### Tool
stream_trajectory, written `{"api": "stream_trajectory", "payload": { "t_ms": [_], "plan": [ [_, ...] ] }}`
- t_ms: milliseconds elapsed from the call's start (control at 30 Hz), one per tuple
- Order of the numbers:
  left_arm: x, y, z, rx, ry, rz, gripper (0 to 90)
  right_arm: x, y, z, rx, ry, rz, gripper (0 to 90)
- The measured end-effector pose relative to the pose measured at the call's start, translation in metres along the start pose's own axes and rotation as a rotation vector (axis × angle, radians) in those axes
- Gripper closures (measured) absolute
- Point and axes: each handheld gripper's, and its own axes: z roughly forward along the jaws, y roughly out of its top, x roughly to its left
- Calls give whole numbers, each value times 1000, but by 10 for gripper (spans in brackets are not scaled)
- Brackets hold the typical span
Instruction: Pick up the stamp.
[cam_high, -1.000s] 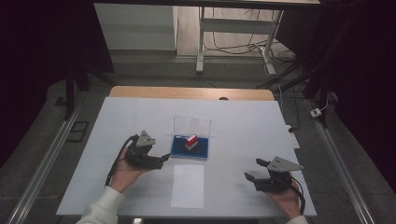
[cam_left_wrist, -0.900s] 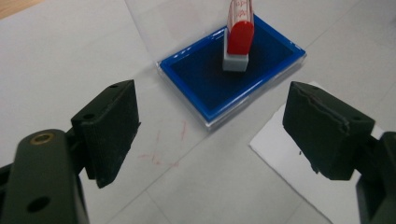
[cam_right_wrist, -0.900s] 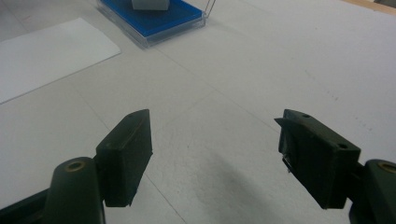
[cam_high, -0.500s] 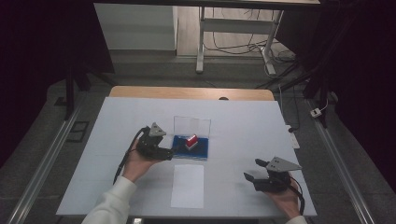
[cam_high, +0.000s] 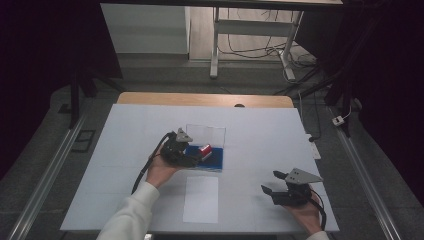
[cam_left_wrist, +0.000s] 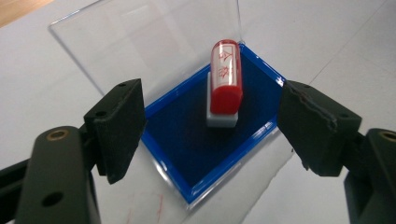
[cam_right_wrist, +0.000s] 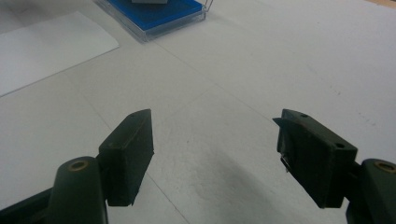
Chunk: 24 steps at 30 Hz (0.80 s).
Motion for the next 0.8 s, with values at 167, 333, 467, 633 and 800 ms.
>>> {"api": "stream_trajectory", "payload": {
  "t_ms": [167, 333, 467, 633, 800],
  "plan": [
    [-4, 5, 9, -7, -6, 6, 274, 0, 0, 1, 13, 2, 0, 271],
    [-7, 10, 20, -7, 3, 9, 307, 0, -1, 1, 11, -3, 7, 271],
    [-9, 15, 26, -9, 5, 19, 354, -1, -1, 1, 11, 3, 9, 271],
    [-13, 21, 32, -6, 12, 23, 408, -1, -1, 1, 11, 3, 10, 270],
    [-14, 22, 35, 1, 15, 32, 455, -1, -1, 1, 18, -4, 7, 271]
  ]
}}
